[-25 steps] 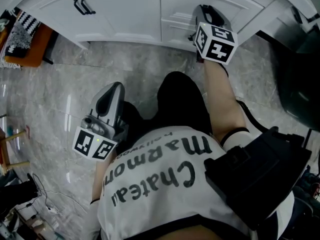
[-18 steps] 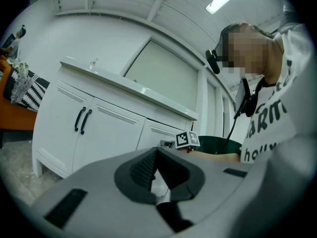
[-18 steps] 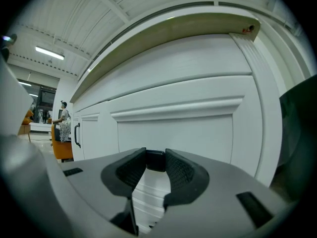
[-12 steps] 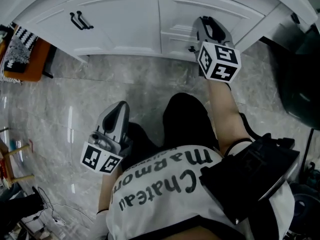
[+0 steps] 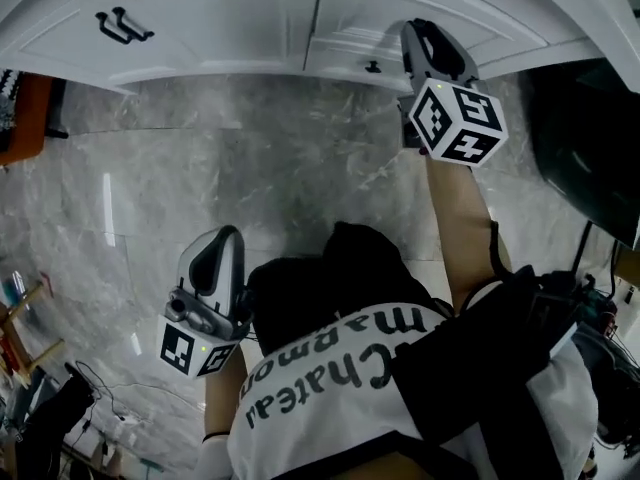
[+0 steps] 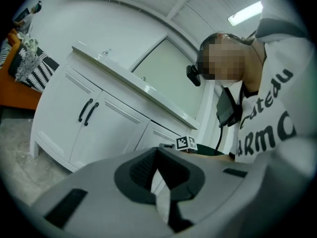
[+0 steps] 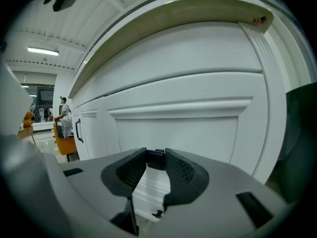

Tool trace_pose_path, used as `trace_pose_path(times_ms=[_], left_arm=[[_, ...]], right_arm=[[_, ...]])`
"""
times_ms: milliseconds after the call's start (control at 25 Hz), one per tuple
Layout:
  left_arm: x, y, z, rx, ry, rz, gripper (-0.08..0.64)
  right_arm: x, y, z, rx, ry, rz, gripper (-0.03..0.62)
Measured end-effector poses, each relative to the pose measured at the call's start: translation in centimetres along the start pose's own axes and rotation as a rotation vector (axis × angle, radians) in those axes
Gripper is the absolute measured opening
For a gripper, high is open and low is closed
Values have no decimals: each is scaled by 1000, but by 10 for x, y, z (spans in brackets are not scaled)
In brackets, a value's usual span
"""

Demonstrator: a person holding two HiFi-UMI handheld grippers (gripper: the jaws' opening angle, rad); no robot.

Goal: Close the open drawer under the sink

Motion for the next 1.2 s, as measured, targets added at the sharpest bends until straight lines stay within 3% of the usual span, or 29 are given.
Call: trace_pose_path(times_ms=[280,520,680,960,1200], left_arm=[[10,-44,-59,90,80,-91,8],[11,-86,-128,101,100,-152,8],[15,-111,-188,70,60,-177,8],[-8,-150,-268,73,1,-176,8],[-45,-188,-331,39,-82,-62,8]], right_arm=[[-3,2,-2,-48,221,21,127],[10,1,-10,-189,431,75,146],[50,10,-39,-231,537,63,72],[144,58,-129,-369,576,-126,20],[187,89,-235,-522,435,-237,12]])
Point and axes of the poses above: the fingertips, and each gripper's own axes: x backward along the fingers, y to its left, z out of its underside, the point moved 3 cm from there along x, backward along the fingers, and after that the axes turned 13 degrees about -y, right-handed, at the moved point
